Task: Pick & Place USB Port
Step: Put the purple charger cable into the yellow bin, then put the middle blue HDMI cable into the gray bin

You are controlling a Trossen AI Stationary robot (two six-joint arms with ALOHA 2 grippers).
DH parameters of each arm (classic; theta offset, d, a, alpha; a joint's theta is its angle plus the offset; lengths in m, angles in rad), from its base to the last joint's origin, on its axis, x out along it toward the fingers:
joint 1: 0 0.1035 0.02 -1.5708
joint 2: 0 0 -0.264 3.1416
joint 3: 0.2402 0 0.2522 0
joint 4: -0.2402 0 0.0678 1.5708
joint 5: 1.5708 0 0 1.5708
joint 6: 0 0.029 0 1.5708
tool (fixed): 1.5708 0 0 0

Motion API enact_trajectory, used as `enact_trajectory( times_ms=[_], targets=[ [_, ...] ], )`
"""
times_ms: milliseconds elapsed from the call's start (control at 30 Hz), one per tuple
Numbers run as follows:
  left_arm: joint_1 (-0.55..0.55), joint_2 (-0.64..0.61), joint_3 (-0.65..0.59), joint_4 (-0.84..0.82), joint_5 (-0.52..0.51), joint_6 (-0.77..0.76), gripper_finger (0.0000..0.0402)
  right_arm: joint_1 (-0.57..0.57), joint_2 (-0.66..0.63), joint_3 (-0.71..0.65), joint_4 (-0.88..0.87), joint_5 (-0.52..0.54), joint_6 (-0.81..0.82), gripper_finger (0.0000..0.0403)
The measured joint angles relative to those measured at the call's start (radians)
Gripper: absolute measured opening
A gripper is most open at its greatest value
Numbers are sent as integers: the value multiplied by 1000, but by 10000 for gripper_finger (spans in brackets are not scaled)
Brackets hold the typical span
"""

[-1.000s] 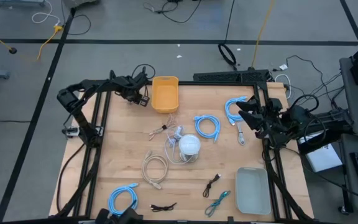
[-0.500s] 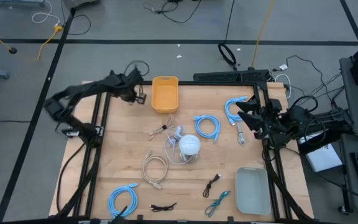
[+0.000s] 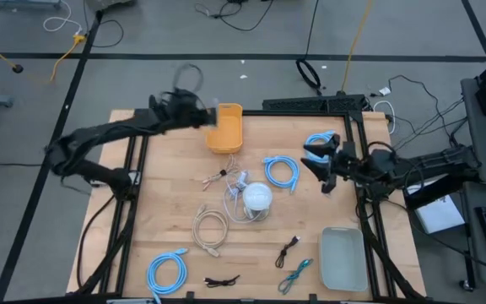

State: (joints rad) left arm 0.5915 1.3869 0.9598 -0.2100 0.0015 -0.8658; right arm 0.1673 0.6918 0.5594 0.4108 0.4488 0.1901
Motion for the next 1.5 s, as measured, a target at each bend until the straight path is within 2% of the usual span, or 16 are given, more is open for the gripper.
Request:
enact_trajectory(
  times_ms=[133,300,500,767,967,1167,1267,1367,1500],
  targets=[
    [-39,141,-1,54,19,-22,1,-4,5,0,37,-4,6,220],
    [-40,196,-1,48,7,-42,1,6,-2,0,44,-6,25,220],
    [7,196,-1,25,1,12,8,34,3,0,40,-6,19,220],
    [43,196,-1,28,41,42,80,38,3,0,41,-5,-1,220],
    [50,185,-1,72,75,58,108,38,3,0,8,-5,-1,220],
    [2,128,124,94,187,178,112,37,3,0,-97,30,4,220],
    [-52,93,239,-45,235,261,112,37,3,0,-189,66,16,220],
    [-146,68,359,-280,226,355,112,37,3,0,-327,122,64,220],
    [-302,68,462,-577,74,416,113,13,11,0,-598,183,174,219]
  ],
)
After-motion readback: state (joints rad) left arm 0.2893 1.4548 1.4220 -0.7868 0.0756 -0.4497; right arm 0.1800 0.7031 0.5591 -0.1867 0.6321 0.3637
